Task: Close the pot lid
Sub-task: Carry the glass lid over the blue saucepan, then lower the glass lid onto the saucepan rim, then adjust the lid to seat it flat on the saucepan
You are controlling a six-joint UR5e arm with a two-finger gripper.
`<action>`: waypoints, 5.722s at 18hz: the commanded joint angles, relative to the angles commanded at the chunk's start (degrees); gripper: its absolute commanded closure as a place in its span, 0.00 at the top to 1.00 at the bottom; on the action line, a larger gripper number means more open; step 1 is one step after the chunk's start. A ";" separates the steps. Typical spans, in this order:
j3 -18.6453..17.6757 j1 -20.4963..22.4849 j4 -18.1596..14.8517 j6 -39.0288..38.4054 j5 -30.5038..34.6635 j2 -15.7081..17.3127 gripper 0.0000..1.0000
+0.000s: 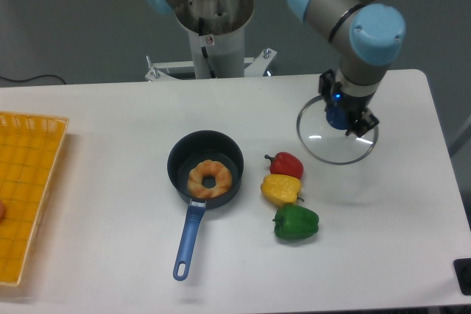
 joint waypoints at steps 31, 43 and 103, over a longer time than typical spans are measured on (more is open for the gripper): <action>-7.91 -18.20 5.19 -24.00 -4.04 2.73 0.53; -8.18 -20.05 5.19 -26.11 -4.39 2.29 0.53; -9.41 -20.84 9.49 -27.52 -4.66 0.00 0.53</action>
